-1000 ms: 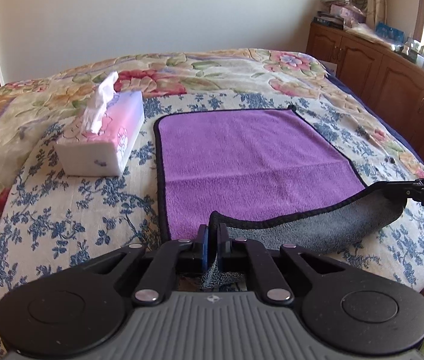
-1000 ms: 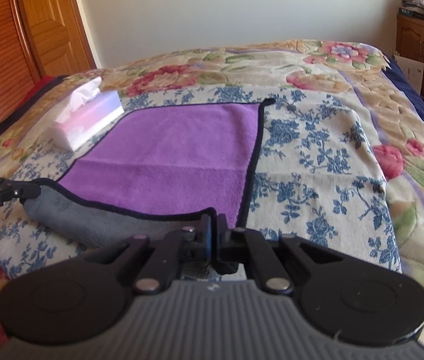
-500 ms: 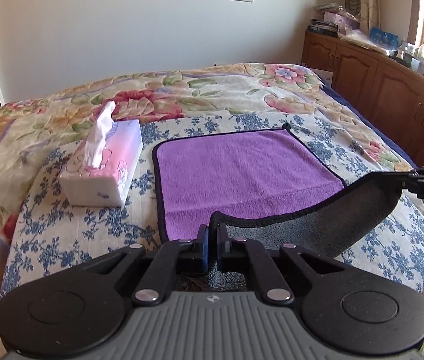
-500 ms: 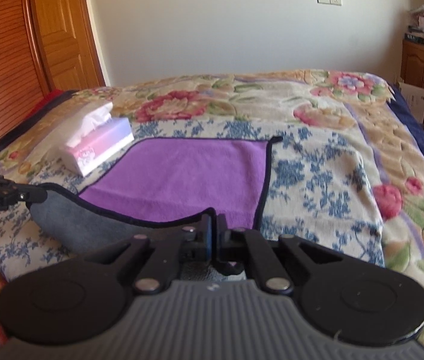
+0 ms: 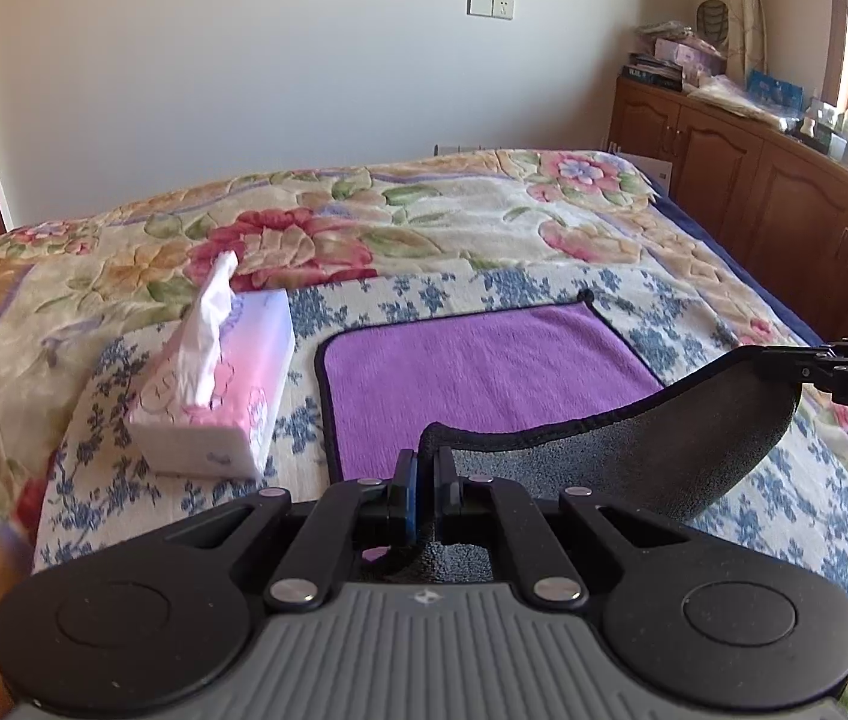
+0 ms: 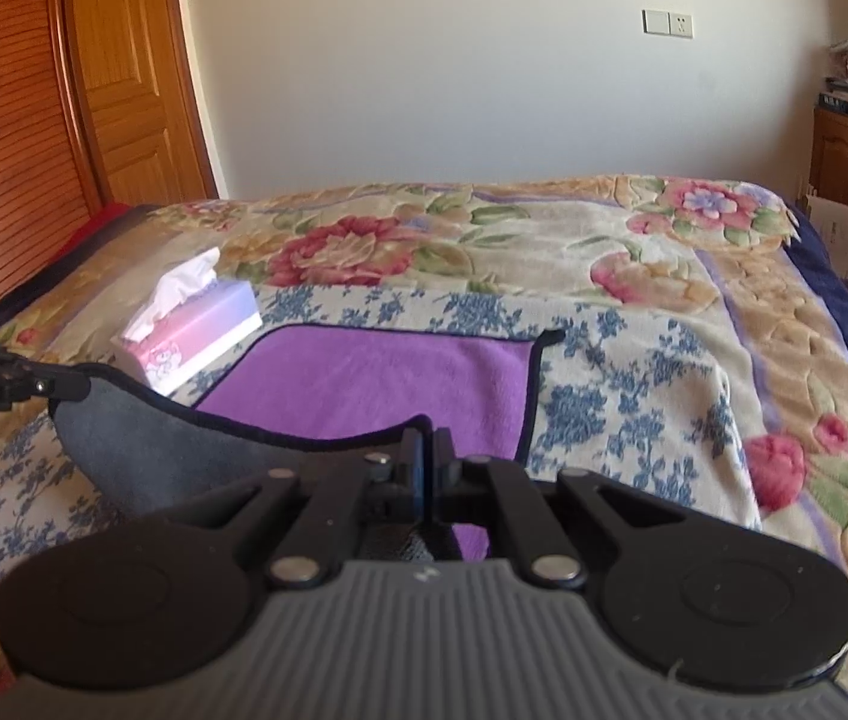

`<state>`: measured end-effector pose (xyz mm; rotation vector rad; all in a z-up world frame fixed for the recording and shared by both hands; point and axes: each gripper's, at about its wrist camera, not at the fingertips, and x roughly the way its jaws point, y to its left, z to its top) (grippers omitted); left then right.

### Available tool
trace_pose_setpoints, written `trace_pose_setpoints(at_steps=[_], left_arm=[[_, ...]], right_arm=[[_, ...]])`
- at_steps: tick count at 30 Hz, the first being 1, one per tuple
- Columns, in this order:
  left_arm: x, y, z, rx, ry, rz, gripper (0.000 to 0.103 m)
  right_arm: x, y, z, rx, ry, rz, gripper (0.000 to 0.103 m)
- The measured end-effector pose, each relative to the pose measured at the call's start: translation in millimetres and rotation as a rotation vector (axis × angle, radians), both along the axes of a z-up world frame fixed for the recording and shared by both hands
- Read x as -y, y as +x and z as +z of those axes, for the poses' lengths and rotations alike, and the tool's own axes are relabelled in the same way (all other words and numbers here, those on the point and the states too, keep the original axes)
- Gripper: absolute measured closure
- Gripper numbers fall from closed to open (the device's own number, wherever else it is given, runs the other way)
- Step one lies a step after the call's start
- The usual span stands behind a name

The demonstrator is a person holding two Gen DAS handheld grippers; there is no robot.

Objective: Fold towel

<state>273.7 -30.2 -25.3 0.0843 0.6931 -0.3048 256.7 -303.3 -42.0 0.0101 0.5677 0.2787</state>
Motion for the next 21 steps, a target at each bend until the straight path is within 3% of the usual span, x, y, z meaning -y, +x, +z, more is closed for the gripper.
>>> trace_pose_setpoints(at_steps=[10, 21], left_arm=[[-4, 39, 14, 0.015, -0.006, 0.020, 0.098], [1, 95, 9, 0.014, 0.013, 0.021, 0.098]], right_arm=[[1, 35, 14, 0.049, -0.033, 0.010, 0.100], [1, 82, 6, 0.055, -0.044, 0.010, 0.100]])
